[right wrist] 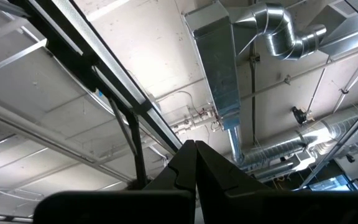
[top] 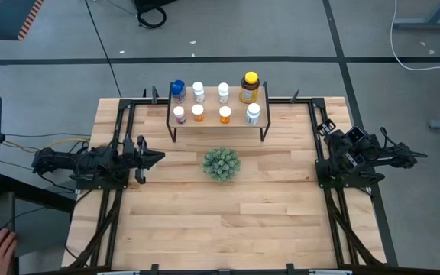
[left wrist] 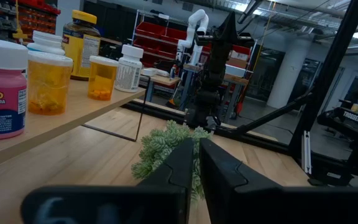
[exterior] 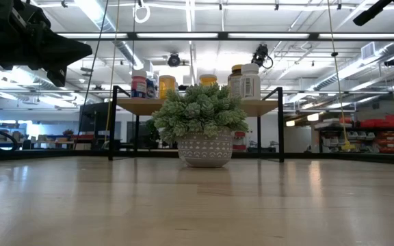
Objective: Pick and place medicine bottles onto shelf by color
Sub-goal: Return to Home Position
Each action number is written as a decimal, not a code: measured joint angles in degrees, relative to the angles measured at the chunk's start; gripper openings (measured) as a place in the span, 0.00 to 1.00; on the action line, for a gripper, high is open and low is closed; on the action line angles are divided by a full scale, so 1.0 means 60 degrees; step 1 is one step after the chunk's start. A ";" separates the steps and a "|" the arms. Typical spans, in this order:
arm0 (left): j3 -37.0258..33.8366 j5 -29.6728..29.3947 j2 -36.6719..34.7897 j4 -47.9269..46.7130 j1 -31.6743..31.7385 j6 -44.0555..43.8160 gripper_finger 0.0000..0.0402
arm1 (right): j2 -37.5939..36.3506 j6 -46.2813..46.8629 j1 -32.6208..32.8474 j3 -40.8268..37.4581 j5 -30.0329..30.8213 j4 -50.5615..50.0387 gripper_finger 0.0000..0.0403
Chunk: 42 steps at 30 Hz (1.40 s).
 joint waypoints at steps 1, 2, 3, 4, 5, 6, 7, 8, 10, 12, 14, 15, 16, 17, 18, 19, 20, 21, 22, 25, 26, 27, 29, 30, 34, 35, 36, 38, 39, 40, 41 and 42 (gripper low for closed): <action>0.0000 0.0000 -0.0003 0.0000 0.0000 0.0000 0.09 | 0.0000 0.0000 0.0000 0.0000 -0.0001 -0.0001 0.02; 0.0000 0.0003 0.0000 0.0000 -0.0003 0.0000 0.09 | 0.0000 0.0000 0.0003 0.0000 -0.0003 0.0000 0.02; 0.0000 0.0001 0.0000 0.0000 -0.0003 0.0000 0.08 | 0.0000 0.0000 0.0000 0.0000 0.0000 0.0000 0.02; 0.0002 -0.0001 0.0001 0.0001 -0.0004 0.0000 0.08 | 0.0000 0.0000 0.0000 0.0000 0.0000 0.0000 0.02; 0.0000 0.0003 -0.0001 0.0000 -0.0002 0.0000 0.07 | 0.0001 -0.0001 0.0000 0.0000 0.0000 -0.0003 0.02; 0.0000 0.0001 -0.0002 0.0000 -0.0002 0.0000 0.07 | 0.0000 0.0000 0.0000 0.0000 -0.0002 -0.0002 0.02; 0.0003 -0.0001 -0.0003 0.0000 -0.0001 0.0000 0.07 | 0.0003 0.0000 0.0000 0.0000 0.0000 -0.0001 0.02; 0.0003 -0.0001 0.0000 0.0000 -0.0004 0.0000 0.06 | 0.0001 0.0000 0.0000 0.0000 -0.0004 0.0000 0.02; 0.0000 0.0000 -0.0001 0.0002 -0.0004 0.0000 0.06 | 0.0002 0.0000 0.0000 0.0000 0.0000 -0.0002 0.02; 0.0000 0.0003 -0.0003 0.0000 -0.0003 0.0000 0.06 | 0.0000 0.0000 0.0000 0.0000 -0.0004 0.0000 0.02; 0.0000 -0.0001 -0.0002 0.0000 -0.0001 0.0000 0.07 | 0.0000 -0.0003 0.0000 0.0000 -0.0004 0.0000 0.02; 0.0000 0.0000 -0.0002 0.0000 -0.0003 0.0000 0.07 | 0.0000 0.0000 0.0000 0.0000 0.0000 0.0000 0.02; 0.0000 0.0001 -0.0001 0.0001 -0.0004 0.0000 0.08 | 0.0001 0.0000 0.0002 0.0000 -0.0004 0.0000 0.02; 0.0000 0.0001 -0.0003 0.0000 -0.0003 0.0000 0.08 | 0.0000 -0.0002 0.0002 0.0000 0.0000 0.0000 0.02; 0.0003 -0.0001 -0.0003 0.0000 -0.0002 0.0000 0.08 | 0.0002 0.0000 0.0002 0.0000 -0.0002 -0.0002 0.02; 0.0000 -0.0001 0.0000 0.0000 -0.0002 0.0000 0.09 | 0.0002 -0.0001 0.0002 0.0000 -0.0002 -0.0001 0.02; 0.0003 -0.0001 0.0000 0.0000 -0.0003 0.0000 0.09 | 0.0000 0.0000 0.0004 0.0000 0.0000 0.0000 0.02; 0.0000 0.0003 -0.0003 0.0000 0.0000 0.0000 0.09 | 0.0003 0.0000 0.0001 0.0000 -0.0003 0.0000 0.02; 0.0001 -0.0001 0.0000 0.0001 0.0000 0.0000 0.09 | 0.0000 0.0000 0.0003 0.0000 -0.0001 -0.0001 0.02; 0.0000 -0.0001 0.0001 0.0002 -0.0001 0.0000 0.08 | 0.0000 -0.0002 0.0002 0.0000 -0.0002 0.0000 0.02; 0.0000 0.0003 0.0000 0.0000 -0.0003 0.0000 0.07 | 0.0000 0.0000 0.0000 0.0000 0.0000 -0.0003 0.02; 0.0000 0.0001 -0.0001 0.0001 -0.0002 0.0000 0.07 | 0.0000 0.0000 0.0001 0.0000 -0.0001 0.0000 0.02; 0.0000 0.0003 0.0000 0.0003 0.0000 0.0000 0.06 | 0.0000 0.0000 0.0003 0.0000 -0.0002 -0.0001 0.02; 0.0000 0.0001 -0.0002 0.0002 0.0000 0.0000 0.06 | 0.0001 0.0000 0.0002 0.0000 -0.0001 -0.0001 0.02; 0.0000 0.0002 -0.0002 0.0001 -0.0003 0.0000 0.07 | 0.0001 0.0000 0.0000 0.0000 -0.0002 -0.0002 0.02; 0.0000 0.0001 -0.0003 0.0001 -0.0001 0.0000 0.07 | 0.0001 -0.0001 0.0004 0.0000 -0.0001 0.0000 0.02; 0.0000 0.0002 -0.0001 0.0000 -0.0001 0.0000 0.07 | 0.0001 0.0000 0.0003 0.0000 -0.0002 -0.0002 0.02; 0.0000 0.0003 0.0001 0.0000 -0.0003 0.0000 0.08 | 0.0001 0.0000 0.0001 0.0000 -0.0003 -0.0001 0.02; 0.0000 0.0002 -0.0002 0.0003 -0.0001 0.0000 0.09 | 0.0004 -0.0002 0.0002 0.0000 -0.0003 -0.0002 0.02; 0.0000 -0.0001 -0.0003 0.0001 0.0000 0.0000 0.09 | 0.0000 0.0000 0.0003 0.0000 -0.0003 -0.0003 0.02; 0.0002 0.0001 -0.0001 0.0000 0.0000 0.0000 0.09 | 0.0000 0.0000 0.0003 0.0000 0.0000 0.0000 0.02; 0.0000 -0.0001 -0.0003 0.0000 -0.0002 0.0000 0.09 | 0.0000 0.0000 0.0000 0.0000 0.0000 -0.0003 0.02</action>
